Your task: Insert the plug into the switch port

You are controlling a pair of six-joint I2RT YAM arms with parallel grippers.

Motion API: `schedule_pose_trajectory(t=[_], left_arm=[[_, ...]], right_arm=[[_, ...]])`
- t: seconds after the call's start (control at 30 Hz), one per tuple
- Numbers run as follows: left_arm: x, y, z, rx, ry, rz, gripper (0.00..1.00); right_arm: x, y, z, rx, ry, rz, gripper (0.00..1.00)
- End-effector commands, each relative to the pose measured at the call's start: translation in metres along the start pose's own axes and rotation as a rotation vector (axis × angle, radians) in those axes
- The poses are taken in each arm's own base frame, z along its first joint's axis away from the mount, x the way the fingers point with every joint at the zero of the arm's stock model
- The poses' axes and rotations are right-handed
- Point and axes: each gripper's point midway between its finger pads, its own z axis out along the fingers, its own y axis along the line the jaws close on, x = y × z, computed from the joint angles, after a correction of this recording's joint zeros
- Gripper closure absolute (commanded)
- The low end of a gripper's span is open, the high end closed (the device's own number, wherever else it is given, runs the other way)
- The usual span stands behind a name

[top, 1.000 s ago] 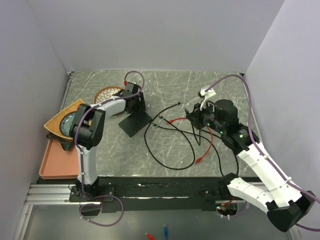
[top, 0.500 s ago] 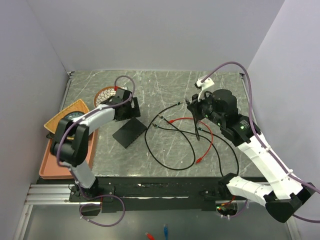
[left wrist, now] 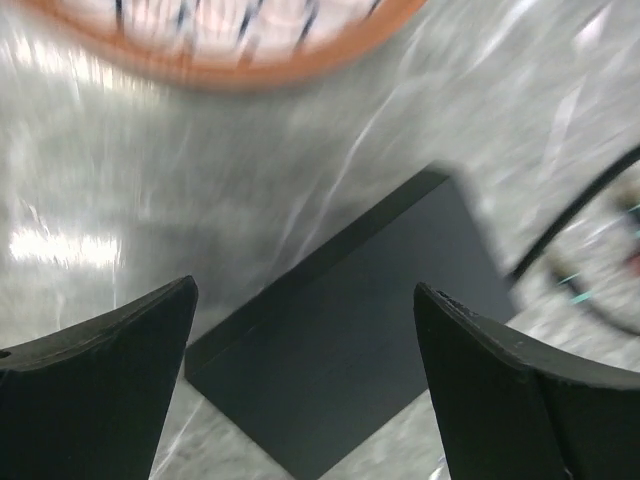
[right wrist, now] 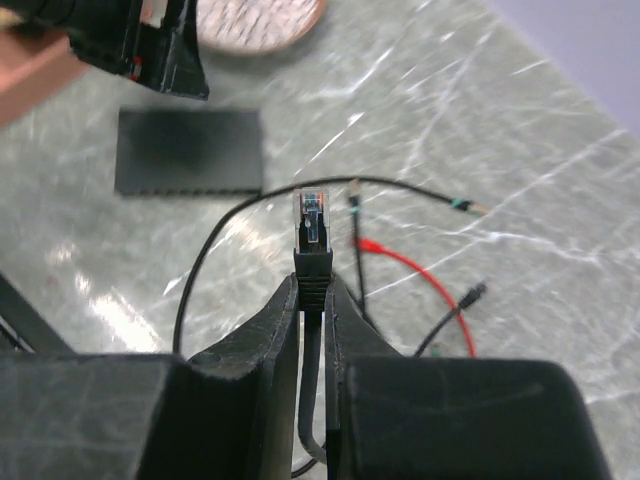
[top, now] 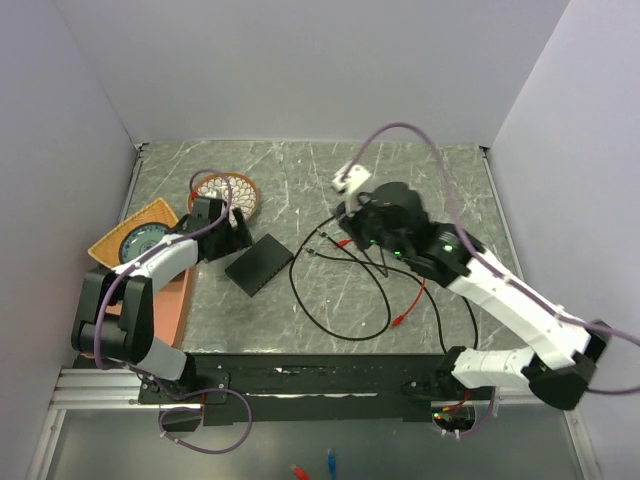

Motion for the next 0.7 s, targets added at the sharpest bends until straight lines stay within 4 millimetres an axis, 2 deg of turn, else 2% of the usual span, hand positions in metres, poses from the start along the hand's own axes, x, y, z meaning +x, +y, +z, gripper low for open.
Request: schedule_pose_trajectory(t=[0.0, 0.03, 0.1, 0.13, 0.2, 0.23, 0.3, 0.4, 0.5, 0.67], left_arm=[[0.014, -0.011, 0.007, 0.107, 0.022, -0.04, 0.05], [0.018, -0.01, 0.009, 0.114, 0.03, -0.04, 0.05], [0.028, -0.011, 0.014, 0.144, 0.054, -0.041, 0.06], [0.03, -0.011, 0.015, 0.154, 0.057, -0.043, 0.07], [0.037, -0.01, 0.017, 0.163, 0.069, -0.045, 0.07], [0.039, -0.009, 0.018, 0.162, 0.075, -0.044, 0.08], [0.043, -0.007, 0.017, 0.163, 0.073, -0.042, 0.08], [0.046, -0.005, 0.016, 0.157, 0.075, -0.044, 0.08], [0.048, -0.002, 0.016, 0.15, 0.078, -0.045, 0.08], [0.049, -0.002, 0.018, 0.151, 0.08, -0.051, 0.08]], right_arm=[[0.025, 0.032, 0.032, -0.067, 0.089, -0.064, 1.0], [0.039, 0.04, 0.045, -0.082, 0.134, -0.073, 1.0], [0.044, 0.063, 0.058, -0.145, 0.137, -0.057, 1.0], [0.058, 0.073, 0.069, -0.168, 0.177, -0.058, 1.0], [0.062, 0.095, 0.08, -0.214, 0.178, -0.034, 1.0], [0.073, 0.108, 0.088, -0.248, 0.211, -0.037, 1.0], [0.075, 0.127, 0.096, -0.286, 0.202, -0.023, 1.0], [0.101, 0.161, 0.114, -0.375, 0.271, -0.028, 1.0], [0.116, 0.188, 0.126, -0.427, 0.308, -0.044, 1.0], [0.136, 0.211, 0.142, -0.455, 0.36, -0.023, 1.0]])
